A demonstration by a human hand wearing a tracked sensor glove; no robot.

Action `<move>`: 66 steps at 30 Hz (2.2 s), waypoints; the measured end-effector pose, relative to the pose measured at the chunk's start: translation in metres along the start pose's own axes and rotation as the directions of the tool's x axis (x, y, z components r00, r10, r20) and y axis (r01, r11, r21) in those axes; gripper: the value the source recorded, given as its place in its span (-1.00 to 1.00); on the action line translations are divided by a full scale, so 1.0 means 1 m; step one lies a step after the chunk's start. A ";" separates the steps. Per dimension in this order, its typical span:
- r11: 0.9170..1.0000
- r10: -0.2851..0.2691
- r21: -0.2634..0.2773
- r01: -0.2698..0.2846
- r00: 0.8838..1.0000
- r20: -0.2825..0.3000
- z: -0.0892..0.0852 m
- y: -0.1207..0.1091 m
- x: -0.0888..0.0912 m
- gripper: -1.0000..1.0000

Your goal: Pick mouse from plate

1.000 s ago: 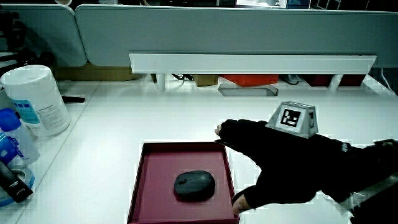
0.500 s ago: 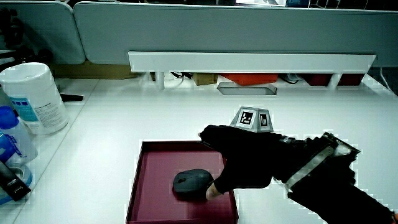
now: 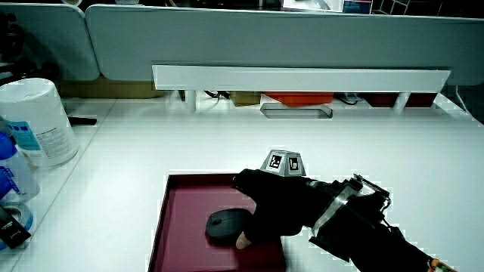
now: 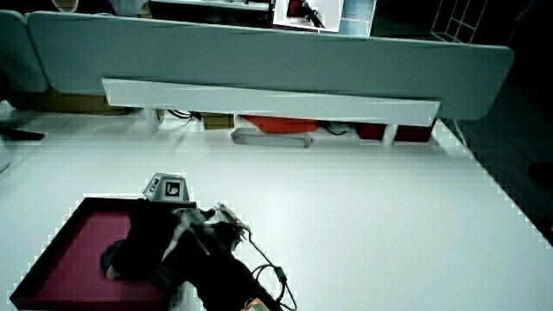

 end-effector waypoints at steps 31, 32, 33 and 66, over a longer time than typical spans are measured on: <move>1.000 -0.017 0.010 0.017 1.000 -0.013 -0.017 0.024 0.001 0.72; 1.000 -0.003 -0.004 0.003 1.000 -0.012 -0.017 0.023 -0.001 0.78; 1.000 -0.022 0.006 0.022 1.000 -0.002 -0.019 0.025 0.000 0.83; 0.984 0.048 0.168 -0.056 0.997 0.056 0.039 -0.029 -0.008 1.00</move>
